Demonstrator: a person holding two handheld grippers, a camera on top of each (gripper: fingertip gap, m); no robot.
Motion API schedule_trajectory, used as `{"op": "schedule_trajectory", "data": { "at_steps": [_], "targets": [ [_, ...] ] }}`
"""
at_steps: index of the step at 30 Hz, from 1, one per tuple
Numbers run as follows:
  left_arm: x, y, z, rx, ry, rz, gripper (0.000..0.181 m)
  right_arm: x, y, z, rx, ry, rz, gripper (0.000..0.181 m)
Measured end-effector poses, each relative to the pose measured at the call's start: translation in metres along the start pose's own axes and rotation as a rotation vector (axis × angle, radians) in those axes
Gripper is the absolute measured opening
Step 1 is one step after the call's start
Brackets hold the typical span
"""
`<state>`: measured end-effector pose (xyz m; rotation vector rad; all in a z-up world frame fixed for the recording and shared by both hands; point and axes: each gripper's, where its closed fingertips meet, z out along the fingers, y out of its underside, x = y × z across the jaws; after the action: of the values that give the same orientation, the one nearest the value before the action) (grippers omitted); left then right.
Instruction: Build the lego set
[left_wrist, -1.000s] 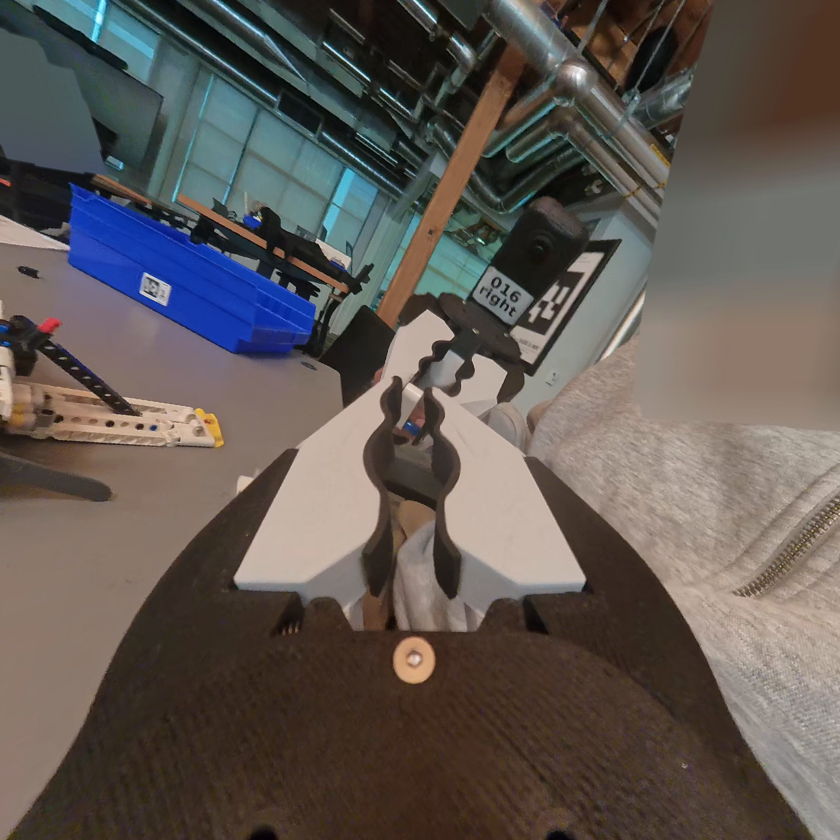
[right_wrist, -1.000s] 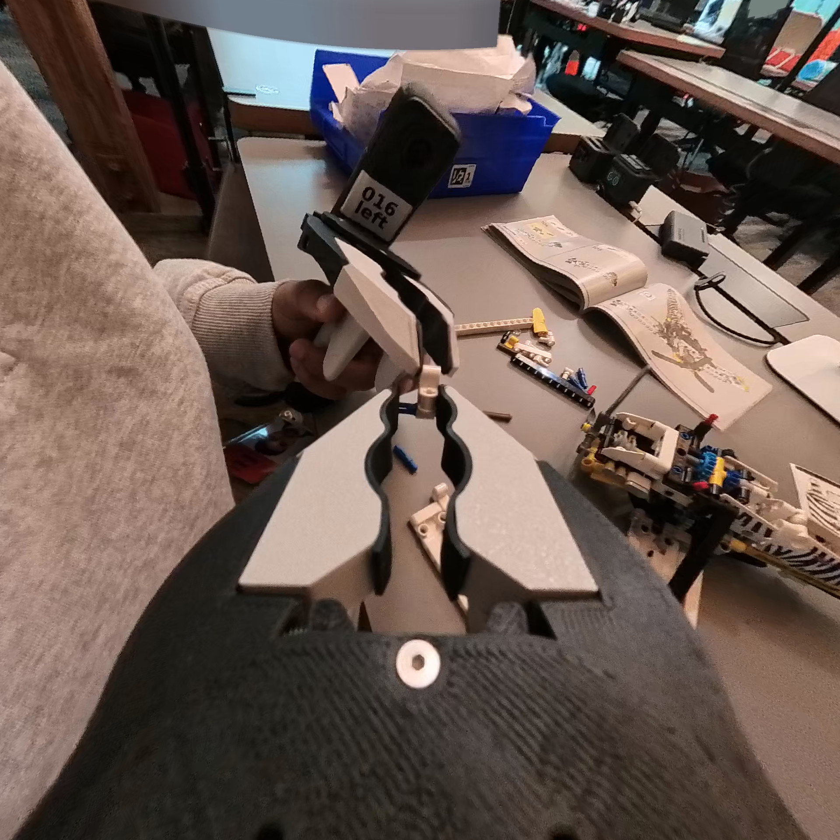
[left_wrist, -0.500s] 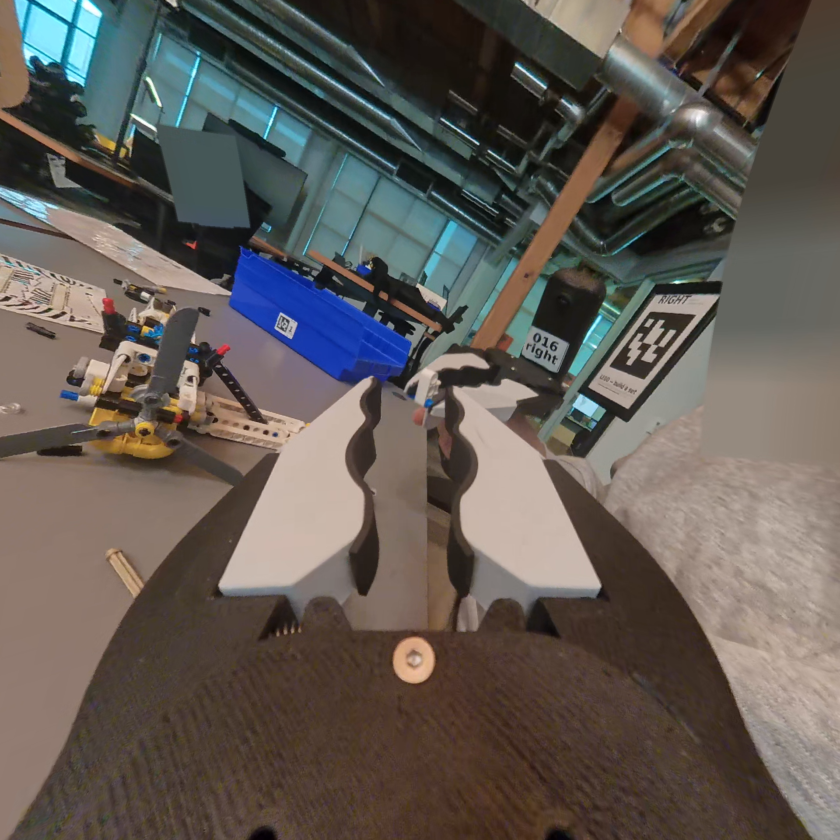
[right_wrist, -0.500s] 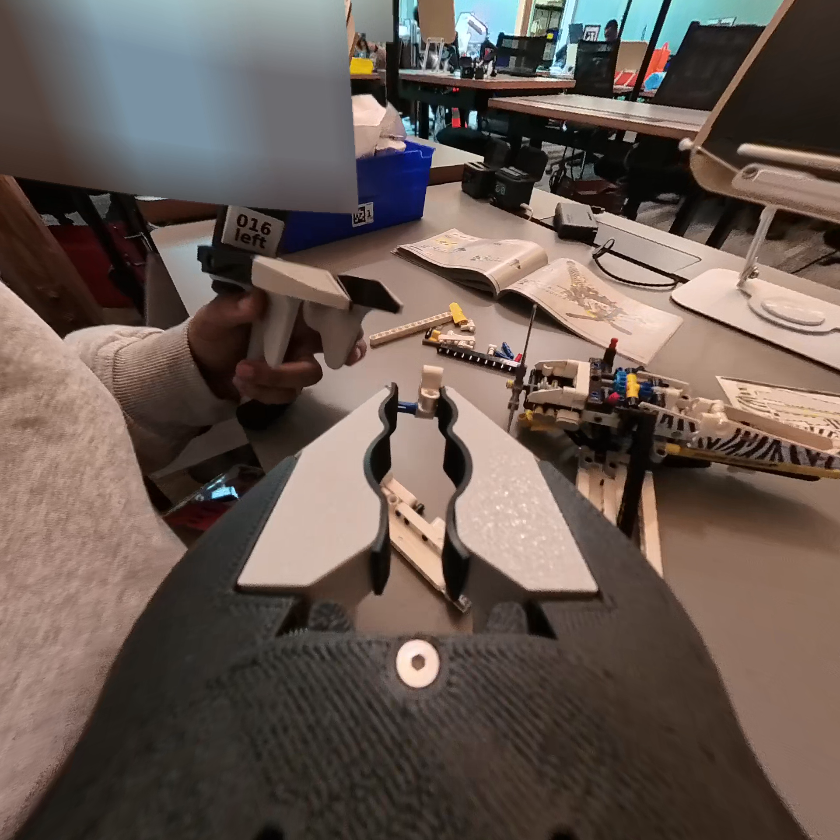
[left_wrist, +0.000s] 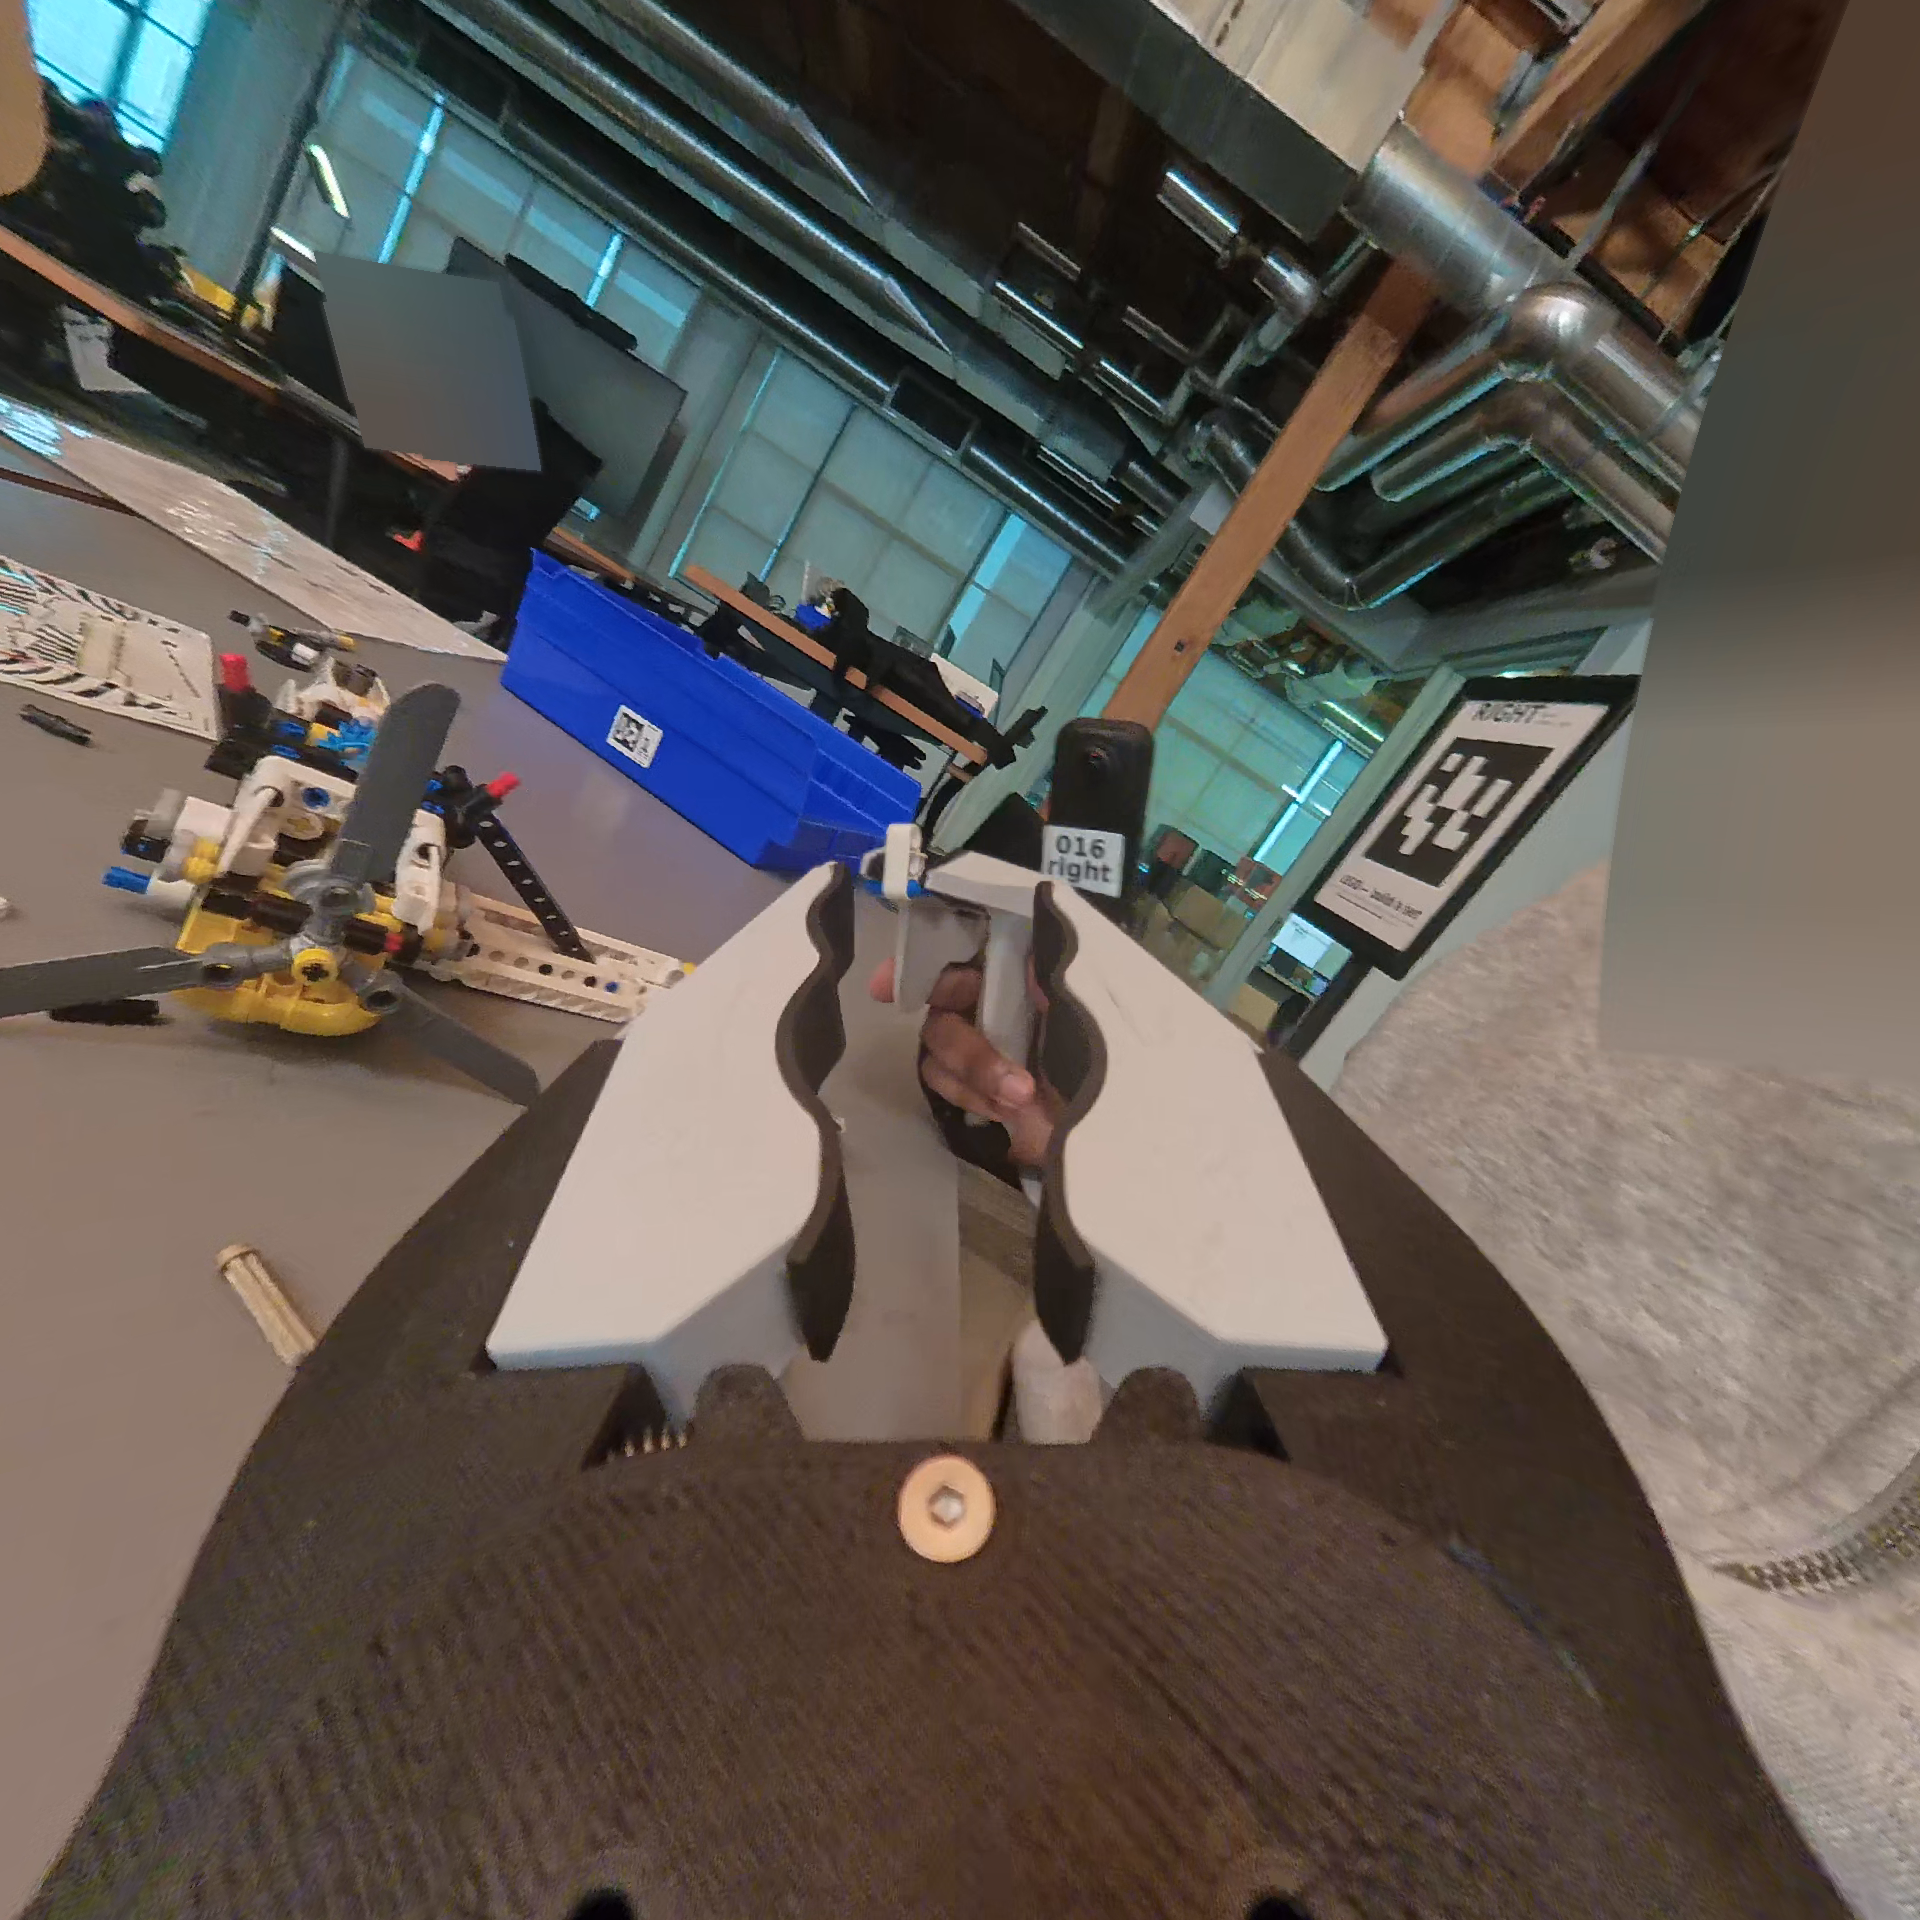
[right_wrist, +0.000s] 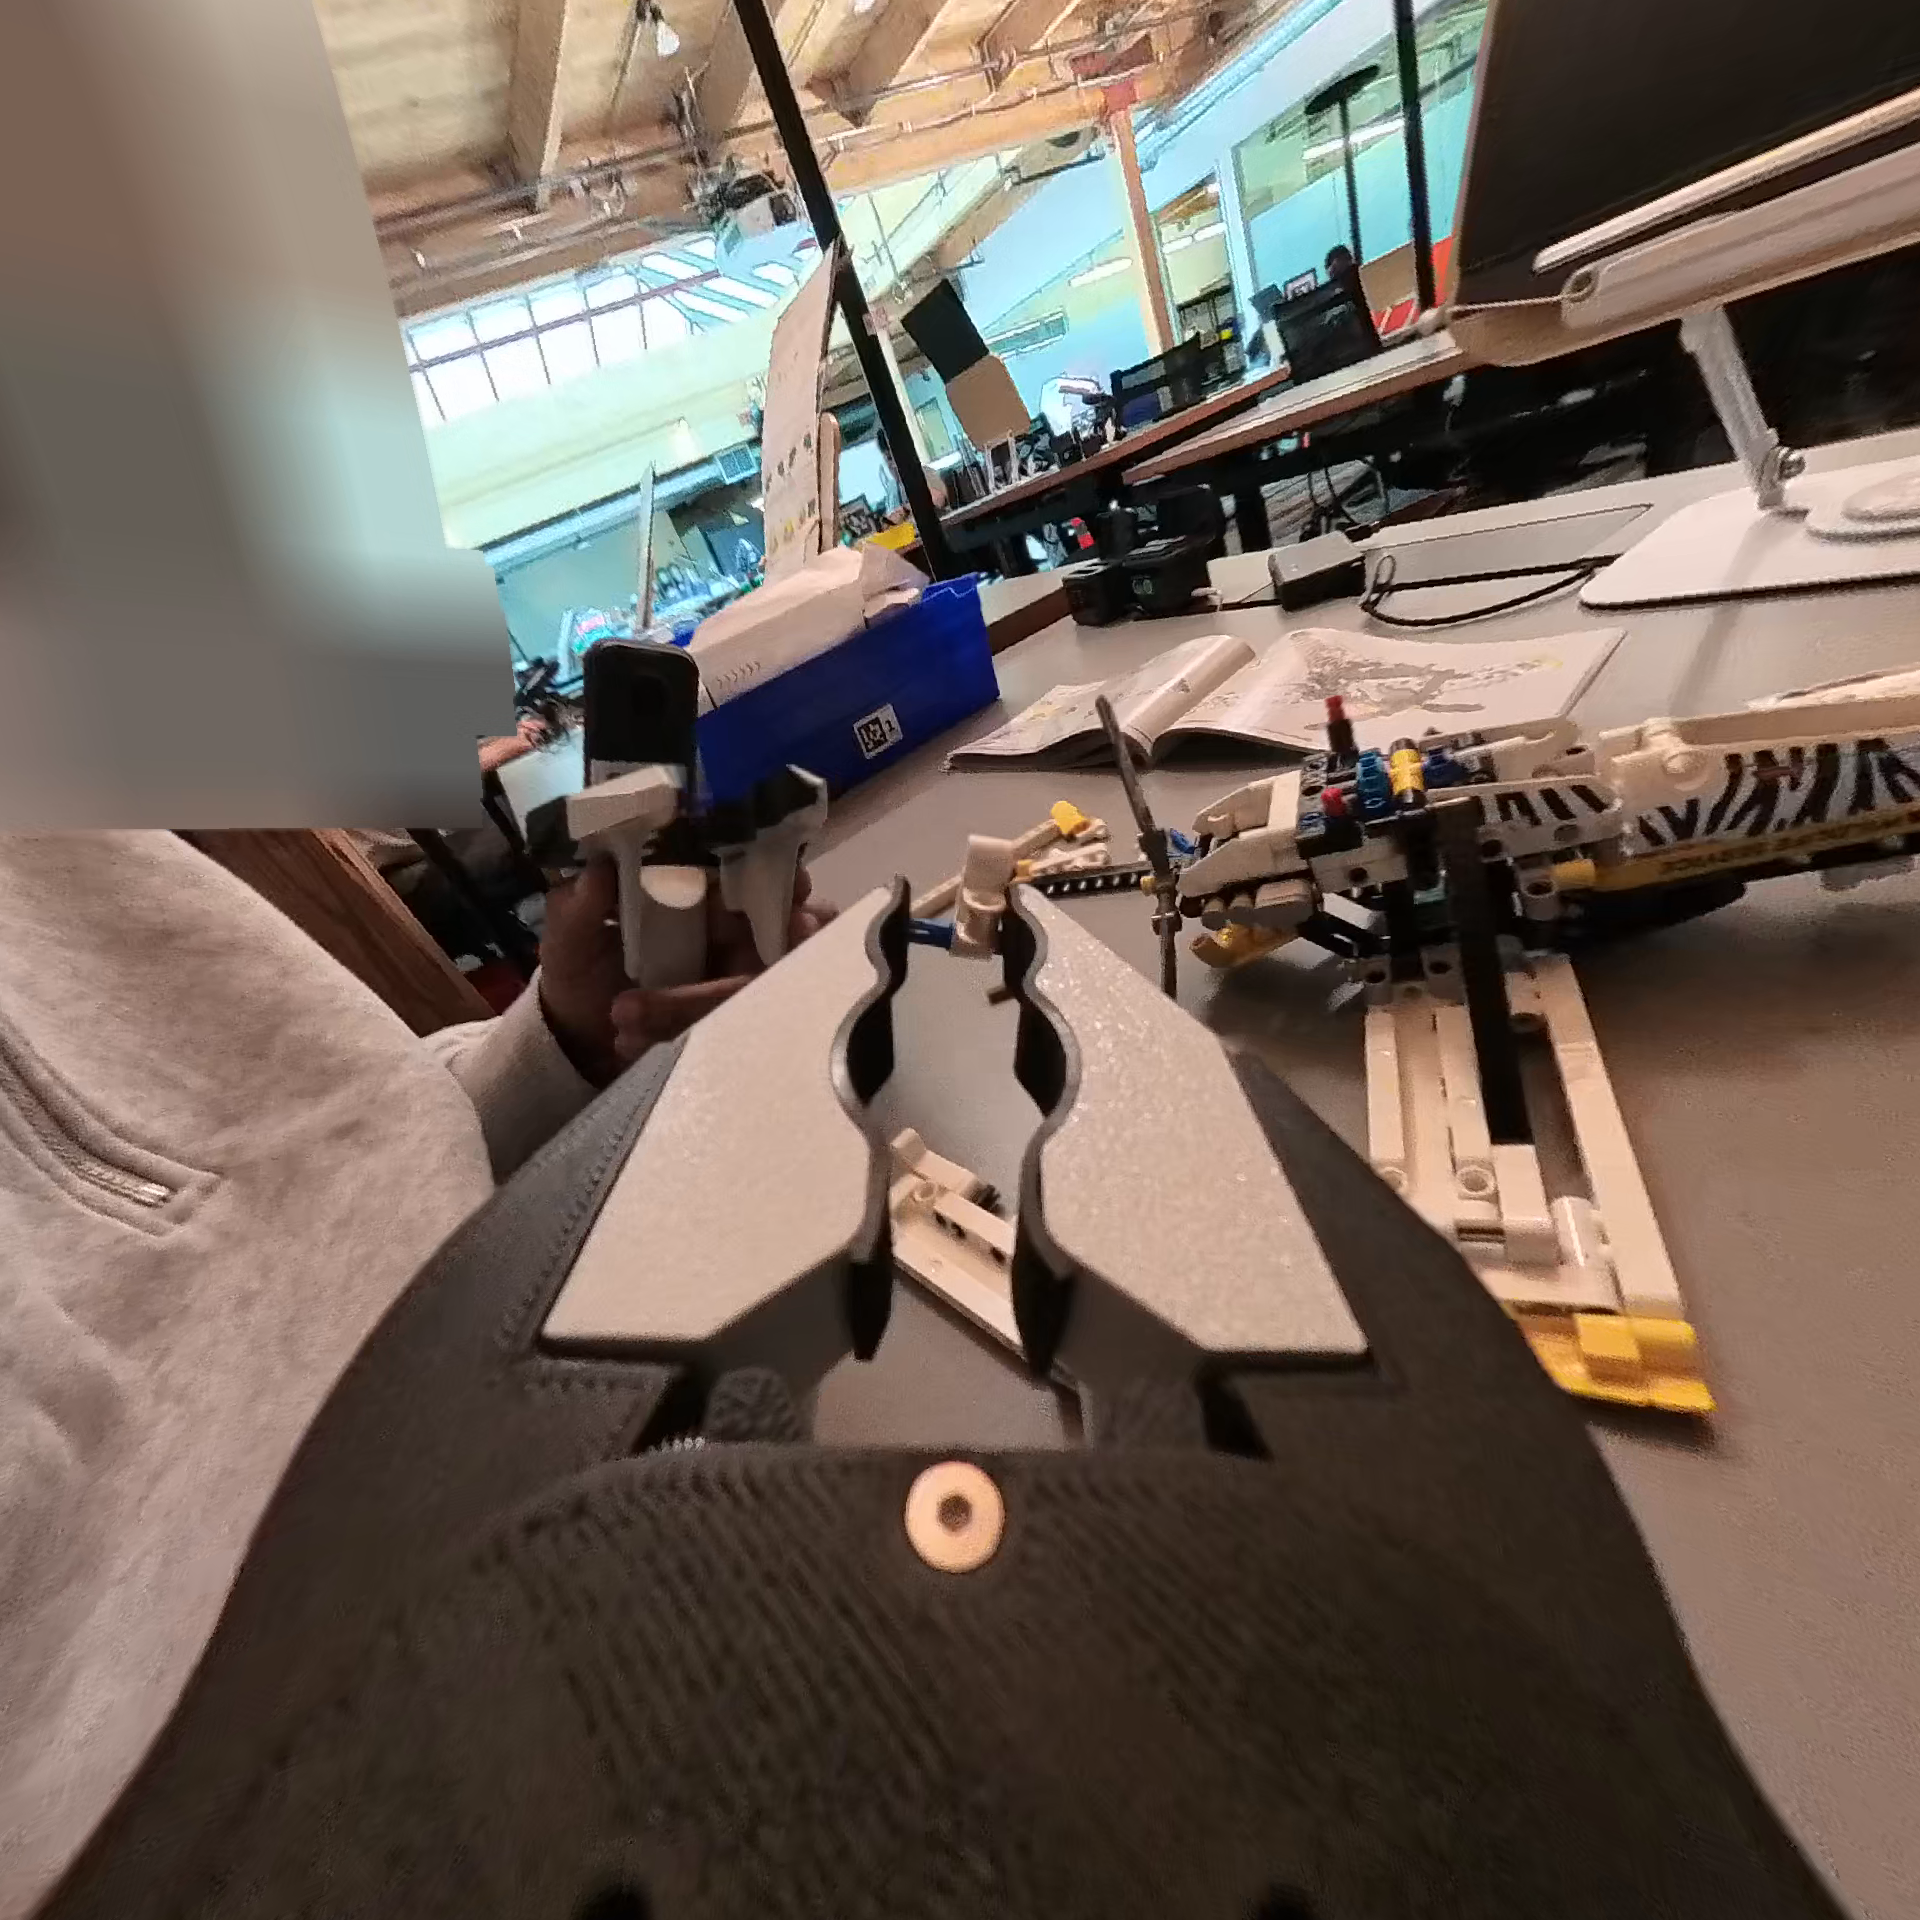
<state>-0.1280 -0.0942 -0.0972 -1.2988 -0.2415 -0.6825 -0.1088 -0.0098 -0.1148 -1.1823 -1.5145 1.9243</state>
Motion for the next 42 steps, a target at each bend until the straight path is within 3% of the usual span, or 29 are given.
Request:
{"op": "schedule_trajectory", "data": {
  "at_steps": [5,12,42],
  "targets": [
    [0.001,0.013,0.007,-0.075,0.001,0.009,0.037,0.013,0.001,0.001,-0.010,0.003,0.111,0.015],
    [0.001,0.007,0.004,-0.039,0.030,-0.049,0.038,0.024,0.002,0.002,-0.003,0.023,0.190,0.015],
    [0.000,0.006,0.003,-0.029,0.038,-0.083,0.040,0.026,0.001,0.000,0.013,0.029,0.205,0.014]
  ]
}}
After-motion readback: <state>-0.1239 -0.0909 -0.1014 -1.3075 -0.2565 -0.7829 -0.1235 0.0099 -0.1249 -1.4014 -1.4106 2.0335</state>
